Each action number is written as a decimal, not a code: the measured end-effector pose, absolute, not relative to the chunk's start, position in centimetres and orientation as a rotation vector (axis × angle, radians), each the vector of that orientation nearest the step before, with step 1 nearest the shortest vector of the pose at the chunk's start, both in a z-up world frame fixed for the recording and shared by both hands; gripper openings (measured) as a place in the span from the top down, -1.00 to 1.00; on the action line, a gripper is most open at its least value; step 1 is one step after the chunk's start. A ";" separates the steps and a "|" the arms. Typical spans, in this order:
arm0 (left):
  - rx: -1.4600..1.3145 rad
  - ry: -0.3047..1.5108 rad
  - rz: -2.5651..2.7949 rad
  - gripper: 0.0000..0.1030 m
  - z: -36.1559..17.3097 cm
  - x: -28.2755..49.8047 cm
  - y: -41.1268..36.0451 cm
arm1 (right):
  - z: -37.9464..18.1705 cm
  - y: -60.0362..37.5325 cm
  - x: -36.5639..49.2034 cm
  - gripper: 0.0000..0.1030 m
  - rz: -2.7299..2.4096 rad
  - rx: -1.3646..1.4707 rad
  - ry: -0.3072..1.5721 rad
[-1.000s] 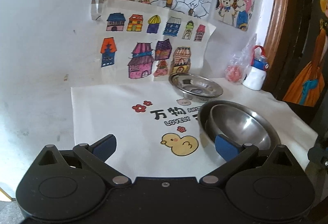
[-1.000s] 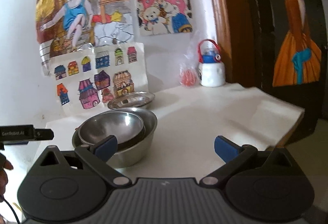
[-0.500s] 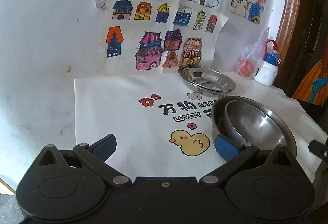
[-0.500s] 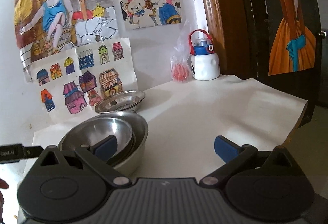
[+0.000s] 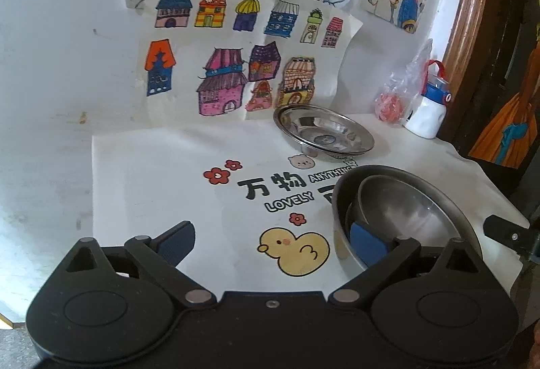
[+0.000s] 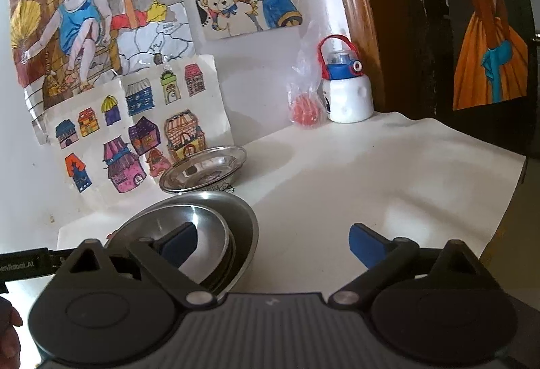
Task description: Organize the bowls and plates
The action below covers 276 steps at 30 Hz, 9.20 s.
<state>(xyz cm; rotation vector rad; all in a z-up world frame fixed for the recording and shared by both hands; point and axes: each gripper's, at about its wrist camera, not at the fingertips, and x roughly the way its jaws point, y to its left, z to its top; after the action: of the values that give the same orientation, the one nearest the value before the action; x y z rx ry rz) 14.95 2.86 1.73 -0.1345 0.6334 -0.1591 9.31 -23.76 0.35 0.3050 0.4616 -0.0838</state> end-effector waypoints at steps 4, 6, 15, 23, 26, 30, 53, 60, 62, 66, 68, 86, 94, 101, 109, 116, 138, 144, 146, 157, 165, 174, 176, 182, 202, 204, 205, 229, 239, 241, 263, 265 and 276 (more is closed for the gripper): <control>-0.147 0.641 -0.174 -0.81 1.6 15.3 2.7 | -0.3 -23.9 9.8 -0.78 -0.101 0.325 0.480; -0.152 0.645 -0.179 -0.76 1.4 15.4 2.5 | -0.7 -24.0 10.0 -0.71 -0.111 0.337 0.487; -0.221 0.683 -0.217 -0.25 0.3 16.4 1.9 | -1.8 -24.1 10.7 -0.45 -0.133 0.357 0.520; -0.283 0.697 -0.241 0.23 0.0 17.0 1.6 | -2.0 -23.9 11.2 -0.05 -0.085 0.373 0.529; -0.289 0.698 -0.255 0.39 -0.1 17.1 1.4 | -2.0 -23.6 11.3 0.12 -0.069 0.377 0.531; -0.303 0.699 -0.277 0.65 -0.2 17.1 1.3 | -1.8 -23.2 11.3 0.26 -0.063 0.366 0.535; -0.327 0.682 -0.240 0.92 0.7 15.2 0.5 | -1.6 -23.4 9.2 0.79 -0.056 0.500 0.549; -0.322 0.654 -0.280 0.93 1.7 14.9 -0.3 | -0.7 -23.8 8.2 0.77 -0.087 0.500 0.514; -0.323 0.650 -0.297 0.93 2.0 15.1 -0.6 | -0.2 -24.1 8.1 0.77 -0.097 0.492 0.501; -0.324 0.628 -0.323 0.93 3.0 15.6 -1.5 | 1.1 -24.4 8.6 0.75 -0.109 0.457 0.476; -0.332 0.615 -0.329 0.93 3.6 16.2 -1.8 | 2.1 -24.5 9.2 0.75 -0.112 0.434 0.458; -0.355 0.511 -0.236 0.92 7.6 25.5 -1.3 | 6.1 -24.0 22.1 0.74 0.002 0.334 0.386; -0.345 0.547 -0.198 0.91 6.3 31.9 -0.5 | 4.2 -23.5 28.9 0.74 0.031 0.312 0.411; -0.342 0.575 -0.167 0.91 4.6 36.0 -0.7 | 2.5 -23.4 32.7 0.74 0.042 0.319 0.452; -0.335 0.606 -0.142 0.91 2.9 38.0 -0.7 | 0.8 -23.1 34.7 0.74 0.052 0.328 0.487; -0.331 0.617 -0.119 0.91 2.1 38.5 -0.4 | 0.0 -22.8 35.5 0.74 0.058 0.336 0.500; -0.332 0.637 -0.100 0.91 1.6 39.2 -0.5 | -0.5 -22.7 36.2 0.74 0.060 0.338 0.515; -0.334 0.636 -0.099 0.91 1.7 39.3 -0.5 | -0.4 -22.6 36.4 0.74 0.061 0.336 0.512; -0.333 0.636 -0.099 0.90 1.7 39.3 -0.5 | -0.5 -22.6 36.4 0.74 0.060 0.337 0.512; -0.325 0.644 -0.101 0.89 1.4 39.4 -0.8 | -0.7 -22.7 36.6 0.74 0.052 0.342 0.510; -0.327 0.639 -0.100 0.89 1.3 39.5 -0.8 | -0.8 -22.7 36.6 0.74 0.058 0.349 0.491; -0.317 0.631 -0.103 0.89 1.3 39.3 -0.8 | -1.0 -22.9 36.4 0.73 0.062 0.360 0.478; -0.314 0.629 -0.104 0.88 1.3 39.3 -0.8 | -1.0 -22.9 36.3 0.73 0.062 0.363 0.477; -0.308 0.627 -0.105 0.87 1.3 39.2 -0.8 | -1.0 -22.8 36.1 0.70 0.062 0.352 0.465; -0.346 0.615 -0.119 0.52 1.2 38.4 0.4 | -1.2 -23.1 34.8 0.47 0.041 0.297 0.414; -0.350 0.615 -0.117 0.49 1.2 38.3 0.5 | -1.2 -23.2 34.6 0.43 0.040 0.298 0.411; -0.350 0.614 -0.115 0.48 1.2 38.1 0.5 | -1.2 -23.3 34.5 0.38 0.038 0.298 0.409; -0.326 0.465 -0.132 -0.38 6.4 31.7 1.1 | 3.7 -23.1 26.6 -0.67 0.035 0.255 0.232; -0.297 0.390 -0.139 -0.71 9.1 27.5 1.1 | 6.2 -23.0 21.8 -0.94 0.001 0.215 0.141; -0.293 0.377 -0.142 -0.76 9.5 26.7 1.0 | 6.6 -23.0 20.8 -0.97 -0.001 0.210 0.129; -0.181 0.309 -0.164 -0.98 8.5 17.0 0.0 | 4.4 -23.1 11.0 -1.00 -0.069 0.158 0.078; -0.172 0.310 -0.167 -0.98 8.2 16.4 -0.2 | 4.0 -23.1 10.4 -1.00 -0.080 0.152 0.082; -0.125 0.358 -0.169 -0.98 5.7 14.0 -1.0 | 2.2 -23.9 8.0 -1.00 -0.093 0.133 0.117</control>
<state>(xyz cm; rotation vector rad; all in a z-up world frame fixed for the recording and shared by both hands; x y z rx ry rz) 13.97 -0.99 5.66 -0.1250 0.3579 -0.1695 7.97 -23.92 2.25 0.1332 0.1172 -0.0931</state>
